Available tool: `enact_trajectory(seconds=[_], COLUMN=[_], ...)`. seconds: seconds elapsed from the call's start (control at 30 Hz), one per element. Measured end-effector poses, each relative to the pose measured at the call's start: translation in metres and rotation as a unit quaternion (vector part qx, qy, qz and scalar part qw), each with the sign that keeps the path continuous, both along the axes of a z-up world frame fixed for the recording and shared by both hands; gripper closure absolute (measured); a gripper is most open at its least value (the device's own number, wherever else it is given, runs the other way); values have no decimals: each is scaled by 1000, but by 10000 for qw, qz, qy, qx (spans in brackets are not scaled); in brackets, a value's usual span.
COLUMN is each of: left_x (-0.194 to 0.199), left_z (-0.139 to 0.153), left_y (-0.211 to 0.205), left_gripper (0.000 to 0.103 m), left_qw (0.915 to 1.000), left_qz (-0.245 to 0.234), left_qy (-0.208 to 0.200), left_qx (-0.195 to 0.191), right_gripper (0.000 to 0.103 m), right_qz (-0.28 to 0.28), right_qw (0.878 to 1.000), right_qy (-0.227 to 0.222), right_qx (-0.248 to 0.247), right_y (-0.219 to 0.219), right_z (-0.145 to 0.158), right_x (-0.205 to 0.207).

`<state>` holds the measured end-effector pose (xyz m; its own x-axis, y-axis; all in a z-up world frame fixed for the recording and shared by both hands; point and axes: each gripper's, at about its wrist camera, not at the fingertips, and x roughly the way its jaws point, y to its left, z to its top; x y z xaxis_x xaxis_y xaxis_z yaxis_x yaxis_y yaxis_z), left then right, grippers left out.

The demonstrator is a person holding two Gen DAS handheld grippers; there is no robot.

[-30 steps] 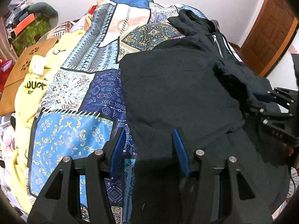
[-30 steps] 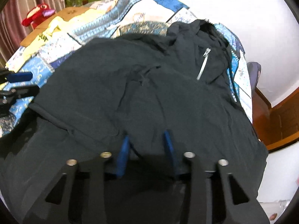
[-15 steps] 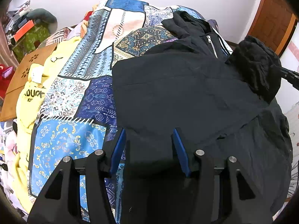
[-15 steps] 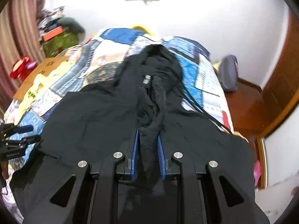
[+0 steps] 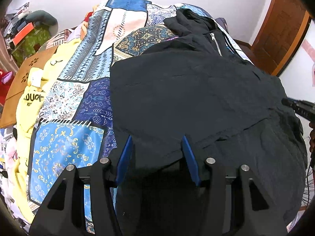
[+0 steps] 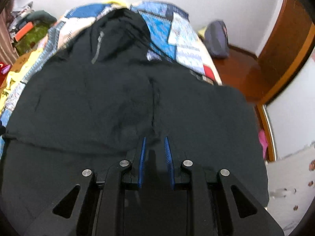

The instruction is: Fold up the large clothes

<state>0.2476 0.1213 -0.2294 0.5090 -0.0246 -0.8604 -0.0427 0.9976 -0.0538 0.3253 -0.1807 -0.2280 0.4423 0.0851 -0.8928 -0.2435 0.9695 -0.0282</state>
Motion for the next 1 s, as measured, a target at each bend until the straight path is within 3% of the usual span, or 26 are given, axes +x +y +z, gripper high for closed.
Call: enact_trajectory(seconds=[0.17, 0.23, 0.37, 0.47, 0.77, 1.0], left_x=[-1, -1, 3, 5, 8, 8], left_z=[9, 13, 21, 26, 30, 27], left_y=[-8, -13, -27, -38, -64, -59], left_gripper=[52, 52, 52, 52, 51, 51], left_qw=[9999, 9999, 9994, 9990, 9974, 9981], left_qz=[-49, -81, -199, -285, -578, -474], left_qy=[-98, -150, -269, -354, -401, -340], left_qx=[4, 12, 14, -28, -159, -210], right_gripper=[82, 76, 48, 46, 46, 46], right_qz=[-220, -394, -940, -1429, -2925, -3719], right_qw=[9992, 9976, 9905, 9812, 9365, 8872], right_qy=[83, 45, -136, -177, 424, 789], right_qx=[317, 571, 994, 1286, 1888, 2614], right_y=[-26, -42, -83, -118, -210, -242], right_z=[14, 25, 43, 48, -4, -48], right_x=[-14, -20, -33, -41, -69, -72])
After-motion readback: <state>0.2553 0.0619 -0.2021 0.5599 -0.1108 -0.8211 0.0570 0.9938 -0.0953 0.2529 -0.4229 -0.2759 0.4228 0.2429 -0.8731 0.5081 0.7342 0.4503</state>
